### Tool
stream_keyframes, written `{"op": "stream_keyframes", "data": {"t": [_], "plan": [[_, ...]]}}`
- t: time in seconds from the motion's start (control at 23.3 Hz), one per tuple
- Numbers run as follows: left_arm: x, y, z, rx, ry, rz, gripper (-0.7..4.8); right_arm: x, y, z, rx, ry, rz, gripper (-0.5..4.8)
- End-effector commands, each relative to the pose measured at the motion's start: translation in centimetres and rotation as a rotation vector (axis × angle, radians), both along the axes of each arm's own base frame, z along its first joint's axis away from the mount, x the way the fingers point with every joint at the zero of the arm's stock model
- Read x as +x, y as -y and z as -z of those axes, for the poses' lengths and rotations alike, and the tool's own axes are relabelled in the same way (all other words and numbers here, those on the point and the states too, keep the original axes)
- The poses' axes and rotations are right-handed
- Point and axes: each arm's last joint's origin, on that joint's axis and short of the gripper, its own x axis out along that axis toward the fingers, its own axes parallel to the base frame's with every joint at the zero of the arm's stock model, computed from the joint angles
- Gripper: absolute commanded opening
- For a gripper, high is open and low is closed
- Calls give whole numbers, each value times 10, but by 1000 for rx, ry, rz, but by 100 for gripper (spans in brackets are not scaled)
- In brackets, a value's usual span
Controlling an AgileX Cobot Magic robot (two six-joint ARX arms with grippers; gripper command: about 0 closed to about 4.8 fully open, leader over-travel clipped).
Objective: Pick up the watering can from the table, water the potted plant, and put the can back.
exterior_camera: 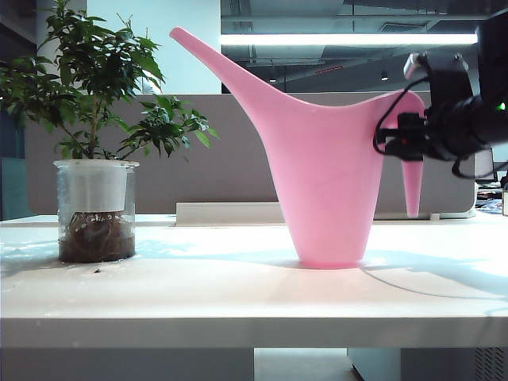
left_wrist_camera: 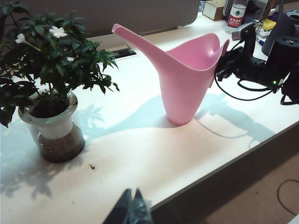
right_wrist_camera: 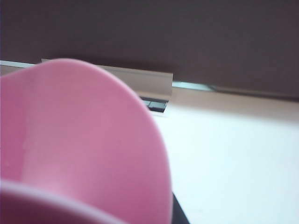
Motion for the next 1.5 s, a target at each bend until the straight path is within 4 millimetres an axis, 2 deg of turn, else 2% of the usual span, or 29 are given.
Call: {"op": "stream_keyframes", "data": {"t": [0.04,0.09,0.17,0.26,0.3,0.52,0.64,0.77,0.94,1.07,1.33,1.42,1.5], "plan": [[0,0,-2,-4,16,6,-5,-1,0,-42,33,153,0,-6],[0,0,-2,-4,16,6,-5,-2,0,-54,34,172,10,-6],[0,0,-2,-4,16,6,-5,-2,1,-92,-6,232,41,-6],[0,0,-2,-4,17,6,-5,-1,0,-145,-75,291,48,-6],[0,0,-2,-4,16,6,-5,-1,-2,-159,-104,297,51,-6],[0,0,-2,-4,17,6,-5,1,-13,-210,-218,280,115,-6],[0,0,-2,-4,17,6,-5,-3,-21,-229,-263,300,161,-6],[0,0,-2,-4,17,6,-5,-6,-27,-240,-322,330,177,-6],[0,0,-2,-4,17,6,-5,-9,-40,-243,-429,334,215,-6],[0,0,-2,-4,17,6,-5,-9,-55,-239,-552,328,249,-6],[0,0,-2,-4,16,6,-5,-7,-77,-232,-671,353,238,-6],[0,0,-2,-4,17,6,-5,-5,-88,-228,-773,381,244,-6],[0,0,-2,-4,16,6,-5,-6,-92,-228,-815,403,239,-6]]}}
